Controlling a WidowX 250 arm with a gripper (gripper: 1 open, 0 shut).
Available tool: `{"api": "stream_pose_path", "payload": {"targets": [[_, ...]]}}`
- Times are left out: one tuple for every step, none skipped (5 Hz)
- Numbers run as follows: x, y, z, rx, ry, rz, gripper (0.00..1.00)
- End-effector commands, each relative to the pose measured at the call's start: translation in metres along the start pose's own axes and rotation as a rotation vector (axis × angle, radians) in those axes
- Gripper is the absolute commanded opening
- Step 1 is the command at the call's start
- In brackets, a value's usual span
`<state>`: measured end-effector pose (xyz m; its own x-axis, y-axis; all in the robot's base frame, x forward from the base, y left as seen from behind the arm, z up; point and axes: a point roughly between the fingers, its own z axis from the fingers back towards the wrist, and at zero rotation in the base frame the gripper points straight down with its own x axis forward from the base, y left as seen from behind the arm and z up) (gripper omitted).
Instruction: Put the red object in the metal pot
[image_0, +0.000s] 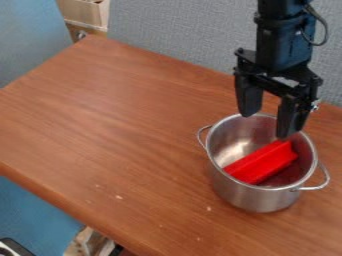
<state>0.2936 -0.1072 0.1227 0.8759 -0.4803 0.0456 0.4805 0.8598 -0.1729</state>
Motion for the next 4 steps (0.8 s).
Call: {"api": "stream_pose_path", "payload": {"targets": [[-0.001, 0.002, 0.002, 0.009, -0.028, -0.001, 1.00], [-0.001, 0.002, -0.007, 0.008, -0.021, -0.004, 1.00], [0.000, 0.001, -0.017, 0.007, -0.017, -0.004, 1.00], [-0.001, 0.001, -0.009, 0.015, -0.020, -0.005, 1.00]]}}
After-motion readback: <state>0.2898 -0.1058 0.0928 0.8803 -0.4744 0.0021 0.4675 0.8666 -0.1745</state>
